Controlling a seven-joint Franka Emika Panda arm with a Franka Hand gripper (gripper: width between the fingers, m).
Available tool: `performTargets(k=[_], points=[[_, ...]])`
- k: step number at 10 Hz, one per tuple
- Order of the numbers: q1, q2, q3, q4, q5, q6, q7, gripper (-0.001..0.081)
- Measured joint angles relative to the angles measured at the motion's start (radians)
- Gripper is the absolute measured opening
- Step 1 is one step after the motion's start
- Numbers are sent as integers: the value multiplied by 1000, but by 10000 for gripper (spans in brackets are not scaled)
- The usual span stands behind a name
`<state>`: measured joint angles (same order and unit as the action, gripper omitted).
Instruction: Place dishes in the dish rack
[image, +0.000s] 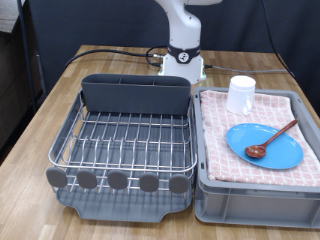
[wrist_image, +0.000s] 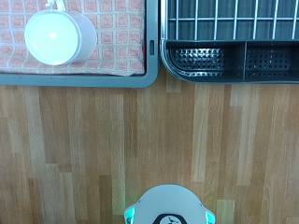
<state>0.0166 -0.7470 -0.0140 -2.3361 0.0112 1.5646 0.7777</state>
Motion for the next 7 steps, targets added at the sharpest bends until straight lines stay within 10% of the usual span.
performTargets(k=[4,7], points=[[0,47,21,-2,15,67,83,802],[-2,125,108,2,68,157,371,802]])
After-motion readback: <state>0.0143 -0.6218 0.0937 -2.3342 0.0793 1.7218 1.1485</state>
